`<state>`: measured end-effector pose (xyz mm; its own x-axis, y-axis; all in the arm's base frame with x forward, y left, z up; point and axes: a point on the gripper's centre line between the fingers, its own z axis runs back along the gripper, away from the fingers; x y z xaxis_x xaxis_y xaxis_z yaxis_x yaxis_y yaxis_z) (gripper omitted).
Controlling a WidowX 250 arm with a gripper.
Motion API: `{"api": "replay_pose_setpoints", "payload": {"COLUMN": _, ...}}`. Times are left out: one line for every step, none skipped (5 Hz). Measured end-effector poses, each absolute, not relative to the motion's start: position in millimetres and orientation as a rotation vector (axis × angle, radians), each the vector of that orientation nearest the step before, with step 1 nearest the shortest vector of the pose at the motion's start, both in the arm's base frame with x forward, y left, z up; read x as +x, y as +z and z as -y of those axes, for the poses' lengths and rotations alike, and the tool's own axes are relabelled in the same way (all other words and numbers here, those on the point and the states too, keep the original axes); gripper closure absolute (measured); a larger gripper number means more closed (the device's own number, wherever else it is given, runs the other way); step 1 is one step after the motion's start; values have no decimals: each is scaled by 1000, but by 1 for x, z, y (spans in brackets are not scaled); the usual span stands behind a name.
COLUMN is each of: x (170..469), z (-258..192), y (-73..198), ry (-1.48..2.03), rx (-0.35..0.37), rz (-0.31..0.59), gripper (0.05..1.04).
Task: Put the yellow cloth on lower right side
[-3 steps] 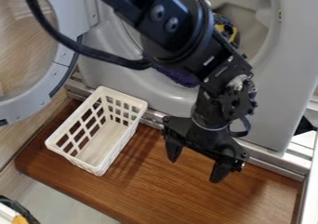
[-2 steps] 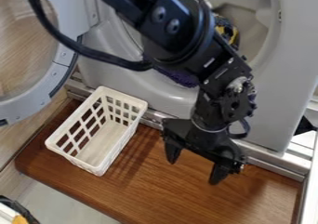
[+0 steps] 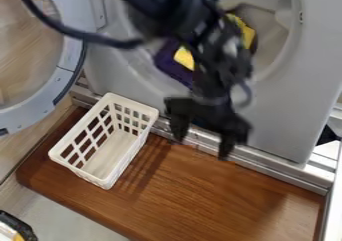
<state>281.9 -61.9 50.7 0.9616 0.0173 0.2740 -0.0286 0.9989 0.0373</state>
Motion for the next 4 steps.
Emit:
{"api": "replay_pose_setpoints", "payload": {"x": 322, "z": 41, "y": 75, "ry": -39, "rx": 3, "rz": 417, "gripper": 84}}
{"api": "replay_pose_setpoints", "payload": {"x": 358, "z": 39, "y": 110, "ry": -152, "rx": -14, "rz": 568, "gripper": 84}}
{"api": "replay_pose_setpoints", "payload": {"x": 377, "z": 35, "y": 129, "ry": -243, "rx": 42, "rz": 684, "gripper": 84}}
{"api": "replay_pose_setpoints", "payload": {"x": 383, "z": 33, "y": 121, "ry": -262, "rx": 121, "rz": 674, "gripper": 84}}
